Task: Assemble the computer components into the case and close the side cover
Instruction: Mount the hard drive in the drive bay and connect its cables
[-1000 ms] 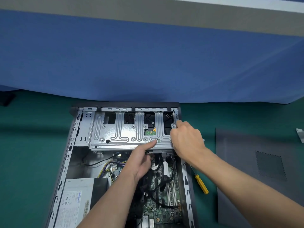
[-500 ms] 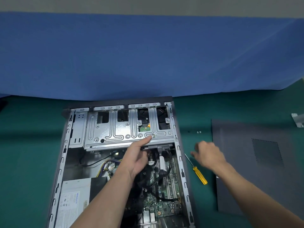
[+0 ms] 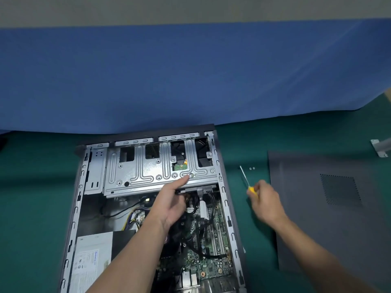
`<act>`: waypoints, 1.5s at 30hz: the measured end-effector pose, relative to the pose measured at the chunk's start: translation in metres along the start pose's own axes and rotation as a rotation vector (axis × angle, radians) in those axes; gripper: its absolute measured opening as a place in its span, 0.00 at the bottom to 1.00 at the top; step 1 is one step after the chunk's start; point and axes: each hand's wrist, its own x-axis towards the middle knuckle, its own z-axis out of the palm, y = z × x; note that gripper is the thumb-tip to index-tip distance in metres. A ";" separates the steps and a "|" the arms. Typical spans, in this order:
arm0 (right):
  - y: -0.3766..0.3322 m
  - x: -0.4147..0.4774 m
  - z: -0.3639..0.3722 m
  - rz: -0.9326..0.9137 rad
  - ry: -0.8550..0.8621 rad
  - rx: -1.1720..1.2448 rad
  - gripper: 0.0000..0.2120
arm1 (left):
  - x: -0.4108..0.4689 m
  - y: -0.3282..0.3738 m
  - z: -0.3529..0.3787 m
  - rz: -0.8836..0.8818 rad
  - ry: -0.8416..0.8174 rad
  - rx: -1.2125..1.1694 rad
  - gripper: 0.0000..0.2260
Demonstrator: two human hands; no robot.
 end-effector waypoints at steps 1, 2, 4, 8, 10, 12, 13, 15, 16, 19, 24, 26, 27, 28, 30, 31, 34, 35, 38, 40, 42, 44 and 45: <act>-0.008 0.004 -0.013 -0.053 0.063 0.077 0.08 | -0.002 0.000 0.003 0.004 0.004 -0.003 0.21; -0.017 0.006 -0.027 -0.111 0.125 0.130 0.07 | -0.003 0.000 0.005 0.011 0.010 -0.007 0.21; -0.037 0.007 -0.053 -0.194 0.215 0.220 0.05 | -0.005 0.000 0.008 0.024 0.011 -0.013 0.20; -0.075 -0.005 -0.090 -0.346 0.275 0.326 0.06 | -0.004 0.000 0.008 0.050 0.013 -0.018 0.25; -0.089 -0.011 -0.099 -0.423 0.223 0.322 0.05 | -0.004 0.000 0.008 0.058 0.005 -0.004 0.28; -0.098 -0.017 -0.101 -0.483 0.150 0.294 0.04 | -0.004 0.000 0.008 0.066 -0.009 -0.001 0.28; -0.101 -0.019 -0.101 -0.535 0.146 0.231 0.03 | -0.004 0.000 0.008 0.068 -0.016 0.000 0.28; -0.105 -0.021 -0.099 -0.652 0.158 0.052 0.02 | -0.004 0.000 0.007 0.075 -0.015 0.002 0.30; -0.107 -0.021 -0.098 -0.694 0.152 -0.019 0.02 | -0.004 0.000 0.007 0.079 -0.014 0.002 0.30; -0.109 -0.021 -0.097 -0.736 0.118 -0.136 0.03 | -0.004 -0.001 0.007 0.086 -0.015 0.003 0.32; -0.110 -0.021 -0.094 -0.734 0.094 -0.188 0.04 | -0.004 -0.001 0.007 0.066 -0.036 0.008 0.27; -0.111 -0.021 -0.094 -0.730 0.091 -0.196 0.03 | -0.005 -0.001 0.007 0.048 -0.044 -0.009 0.20; -0.111 -0.020 -0.094 -0.725 0.088 -0.199 0.03 | -0.005 -0.001 0.007 0.039 -0.042 -0.018 0.16; -0.111 -0.020 -0.094 -0.718 0.081 -0.206 0.04 | -0.005 -0.001 0.007 0.032 -0.043 -0.024 0.13; -0.112 -0.020 -0.093 -0.706 0.067 -0.223 0.04 | -0.003 -0.001 0.006 0.023 -0.045 -0.027 0.10; -0.112 -0.020 -0.092 -0.698 0.063 -0.224 0.04 | -0.002 -0.001 0.006 0.019 -0.046 -0.024 0.10; -0.114 -0.021 -0.090 -0.680 0.055 -0.218 0.05 | 0.002 -0.002 0.005 0.022 -0.033 -0.027 0.12; -0.115 -0.022 -0.090 -0.678 0.053 -0.224 0.05 | 0.003 -0.003 0.005 0.026 -0.028 -0.022 0.12; -0.119 -0.021 -0.089 -0.672 0.048 -0.258 0.05 | 0.005 -0.003 0.003 0.033 -0.026 -0.013 0.16; -0.122 -0.020 -0.090 -0.671 0.044 -0.281 0.05 | 0.005 -0.003 0.002 0.037 -0.034 -0.003 0.21; -0.125 -0.020 -0.092 -0.673 0.043 -0.286 0.05 | 0.006 -0.003 0.001 0.043 -0.036 0.006 0.28; -0.127 -0.019 -0.093 -0.672 0.043 -0.288 0.05 | 0.006 -0.003 0.001 0.055 -0.046 0.018 0.31; -0.128 -0.020 -0.094 -0.668 0.041 -0.290 0.05 | 0.006 -0.003 0.001 0.056 -0.048 0.022 0.32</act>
